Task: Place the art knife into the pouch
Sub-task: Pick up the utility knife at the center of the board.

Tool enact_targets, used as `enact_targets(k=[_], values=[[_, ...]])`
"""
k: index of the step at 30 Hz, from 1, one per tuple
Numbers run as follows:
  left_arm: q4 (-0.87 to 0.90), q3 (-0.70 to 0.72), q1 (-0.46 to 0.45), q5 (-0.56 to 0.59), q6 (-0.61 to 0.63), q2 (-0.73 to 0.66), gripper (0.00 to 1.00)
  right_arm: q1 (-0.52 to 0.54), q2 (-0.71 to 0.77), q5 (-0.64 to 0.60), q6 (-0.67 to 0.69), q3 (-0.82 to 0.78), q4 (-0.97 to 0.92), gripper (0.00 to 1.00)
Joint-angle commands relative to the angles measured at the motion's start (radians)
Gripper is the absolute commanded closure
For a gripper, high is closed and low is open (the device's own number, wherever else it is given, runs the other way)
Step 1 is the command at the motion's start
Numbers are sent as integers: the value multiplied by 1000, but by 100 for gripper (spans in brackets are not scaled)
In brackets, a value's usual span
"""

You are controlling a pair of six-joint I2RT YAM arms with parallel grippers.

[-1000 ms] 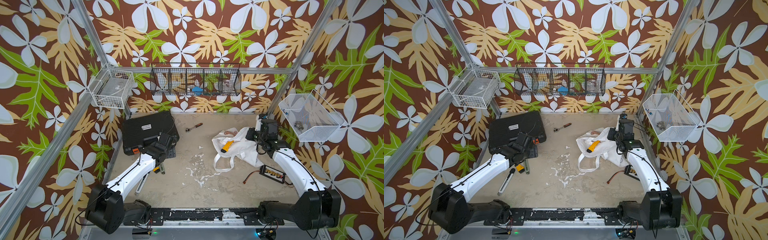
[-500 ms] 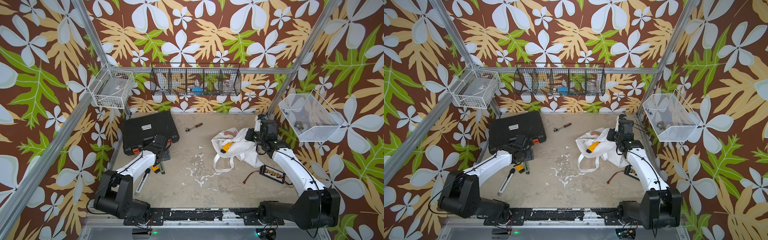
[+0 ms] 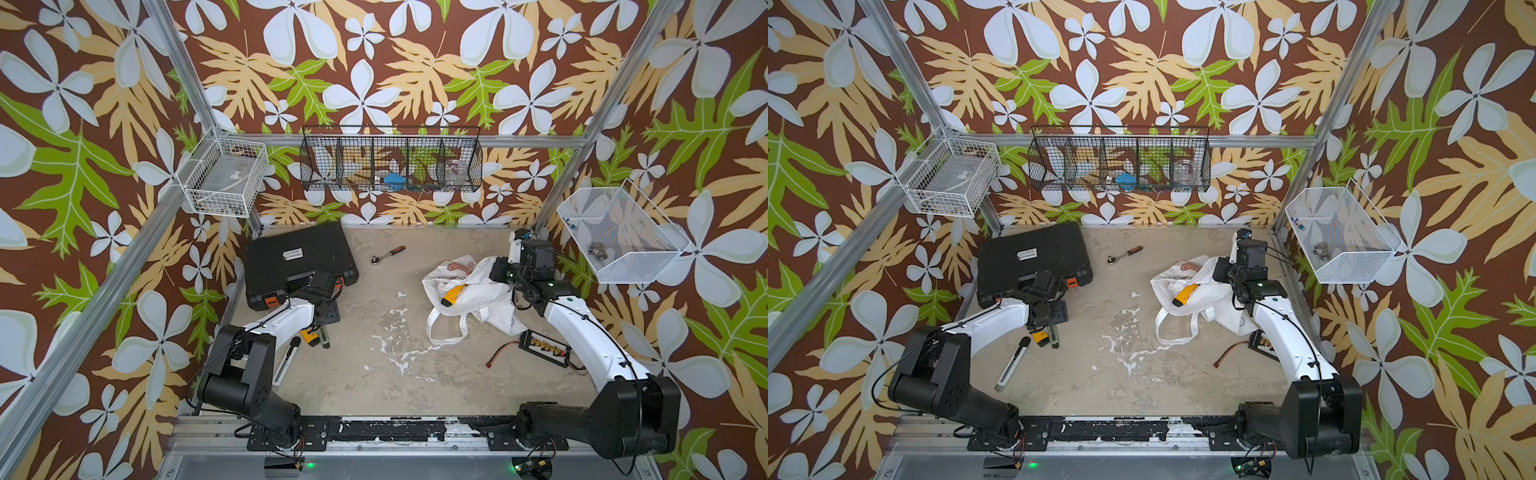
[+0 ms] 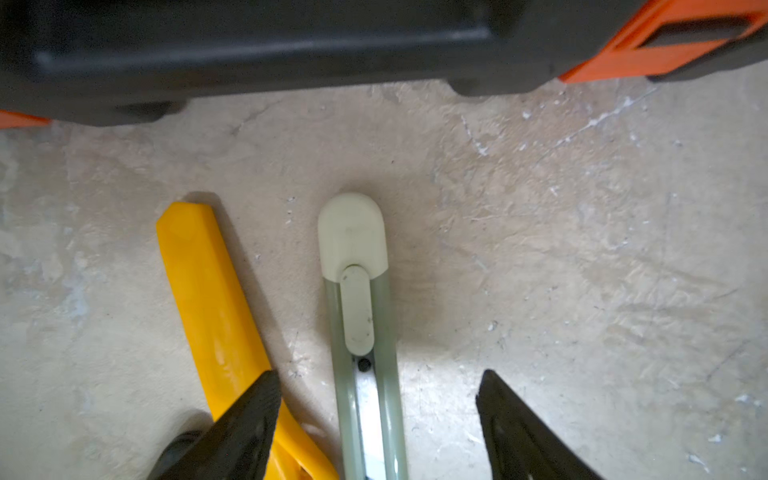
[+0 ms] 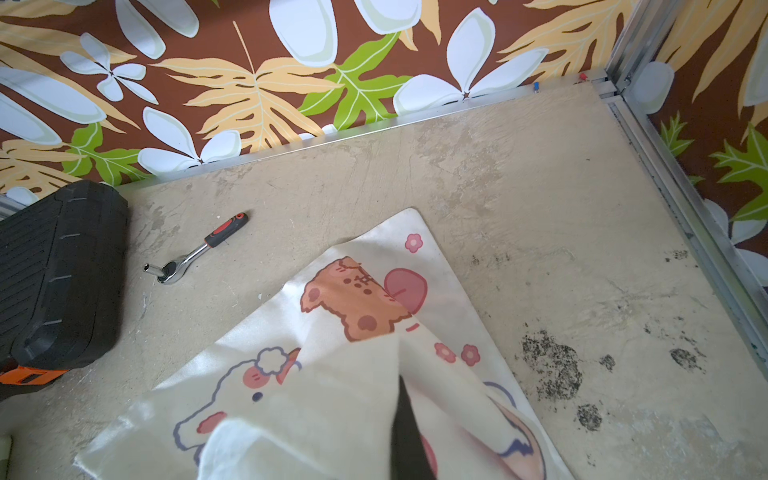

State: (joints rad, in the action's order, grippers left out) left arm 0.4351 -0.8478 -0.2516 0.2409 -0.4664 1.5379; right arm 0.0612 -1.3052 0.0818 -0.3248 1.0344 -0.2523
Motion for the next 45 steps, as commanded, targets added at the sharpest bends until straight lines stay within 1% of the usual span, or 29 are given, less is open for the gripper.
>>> enact_targets(k=[1,4,10,16,18,19,22,23,27,31,34,36,38,41,45], values=[[-28,7,3,-27,-13,15,24,0,0,9,6,-5,17,100],[-40,6,3,-30,-21,40,25,0,4,12,6,-7,19,100],[-49,-6,3,-12,-25,79,33,1,3,13,6,-7,22,100],[-55,-5,4,-15,-29,99,45,1,1,13,5,-6,21,100],[-53,-6,5,-22,-27,103,56,1,1,14,6,-5,21,100],[-53,-6,4,-24,-28,106,58,0,0,15,5,-6,22,100],[-54,-3,4,-39,-25,108,58,1,1,14,5,-7,21,100],[-55,-2,4,-42,-25,107,60,0,1,14,5,-7,22,100],[-53,4,4,-62,-22,83,69,0,1,15,6,-8,22,100],[-50,5,4,-94,-17,20,73,1,2,13,6,-6,22,100],[-44,-1,-3,-126,-14,-36,74,0,2,13,6,-5,18,100],[-37,-18,-23,-141,-16,-69,74,0,1,7,6,-4,18,100],[-33,-48,-63,-150,-23,-93,74,1,-3,3,6,0,13,100],[-21,-123,-143,-182,-47,-103,74,2,-9,-5,6,1,11,100],[-18,-268,-278,-183,-73,-83,74,4,-23,-6,7,3,11,100]])
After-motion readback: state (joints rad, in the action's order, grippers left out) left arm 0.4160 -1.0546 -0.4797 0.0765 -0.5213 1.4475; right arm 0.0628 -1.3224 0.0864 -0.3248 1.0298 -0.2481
